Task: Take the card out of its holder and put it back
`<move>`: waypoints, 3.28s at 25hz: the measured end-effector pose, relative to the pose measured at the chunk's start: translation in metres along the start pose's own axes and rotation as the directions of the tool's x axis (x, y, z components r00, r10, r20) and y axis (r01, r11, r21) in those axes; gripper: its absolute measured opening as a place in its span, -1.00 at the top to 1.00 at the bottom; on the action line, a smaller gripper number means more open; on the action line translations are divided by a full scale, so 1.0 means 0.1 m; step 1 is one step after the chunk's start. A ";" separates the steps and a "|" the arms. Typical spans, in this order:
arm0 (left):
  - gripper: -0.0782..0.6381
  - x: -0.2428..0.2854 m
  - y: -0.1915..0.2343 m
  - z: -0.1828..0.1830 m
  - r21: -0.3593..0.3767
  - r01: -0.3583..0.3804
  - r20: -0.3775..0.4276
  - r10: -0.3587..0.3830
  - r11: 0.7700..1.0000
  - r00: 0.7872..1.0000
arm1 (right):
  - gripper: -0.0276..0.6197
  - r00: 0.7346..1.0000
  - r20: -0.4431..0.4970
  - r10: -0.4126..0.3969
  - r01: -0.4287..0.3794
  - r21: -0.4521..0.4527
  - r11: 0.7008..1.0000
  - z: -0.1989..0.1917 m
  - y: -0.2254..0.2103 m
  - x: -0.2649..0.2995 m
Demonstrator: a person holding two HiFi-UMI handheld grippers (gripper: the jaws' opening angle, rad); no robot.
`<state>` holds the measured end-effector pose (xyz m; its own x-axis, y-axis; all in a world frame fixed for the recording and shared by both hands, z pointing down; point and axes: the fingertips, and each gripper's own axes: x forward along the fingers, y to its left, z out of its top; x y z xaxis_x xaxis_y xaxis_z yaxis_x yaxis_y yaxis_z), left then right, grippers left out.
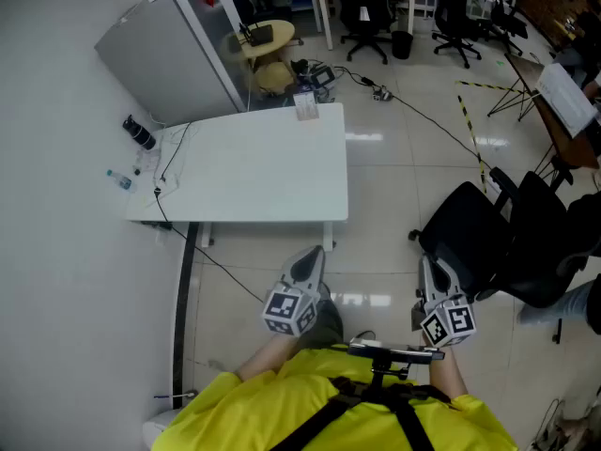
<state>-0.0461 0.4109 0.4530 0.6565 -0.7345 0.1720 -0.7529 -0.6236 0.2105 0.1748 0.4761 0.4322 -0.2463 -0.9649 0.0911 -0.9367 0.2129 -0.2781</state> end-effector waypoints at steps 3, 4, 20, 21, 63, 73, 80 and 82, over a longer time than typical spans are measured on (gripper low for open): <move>0.78 0.27 0.28 0.23 0.001 0.008 0.024 -0.008 1.000 1.000 | 0.90 1.000 0.005 -0.002 0.002 -0.006 1.000 0.15 -0.02 0.40; 0.78 0.36 0.38 0.31 0.003 0.012 0.034 -0.012 1.000 0.999 | 0.90 1.000 0.007 0.000 0.001 -0.014 1.000 0.20 -0.01 0.54; 0.78 1.14 2.21 0.83 0.030 -0.004 0.046 0.003 1.000 0.999 | 0.90 0.993 0.001 0.119 -0.119 -0.056 0.991 0.39 0.47 2.56; 0.78 1.19 2.27 0.83 0.019 -0.015 0.049 0.014 1.000 0.999 | 0.90 0.991 -0.018 0.131 -0.132 -0.062 0.989 0.37 0.45 2.65; 0.78 4.24 4.23 -0.10 -0.136 -0.303 -0.161 0.280 0.943 0.946 | 0.72 0.445 -0.529 0.723 -0.836 0.044 0.547 -1.89 -0.87 8.22; 0.78 4.17 4.40 -0.12 -0.137 -0.307 -0.143 0.288 0.942 0.947 | 0.85 0.399 -0.525 0.751 -0.866 0.053 0.497 -1.93 -0.77 8.25; 0.78 4.10 4.37 -0.07 -0.134 -0.314 -0.149 0.294 0.940 0.944 | 0.85 0.411 -0.486 0.771 -0.872 0.036 0.488 -1.71 -0.71 8.20; 0.78 4.08 4.37 -0.02 -0.133 -0.314 -0.150 0.294 0.940 0.944 | 0.85 0.423 -0.473 0.773 -0.870 0.029 0.493 -1.57 -0.70 8.24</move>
<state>-0.1074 -0.1611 0.6172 0.4056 -0.8366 0.3683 -0.9075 -0.3203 0.2718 -0.0019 -0.3092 0.6770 -0.9461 -0.1706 0.2754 -0.2404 0.9395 -0.2441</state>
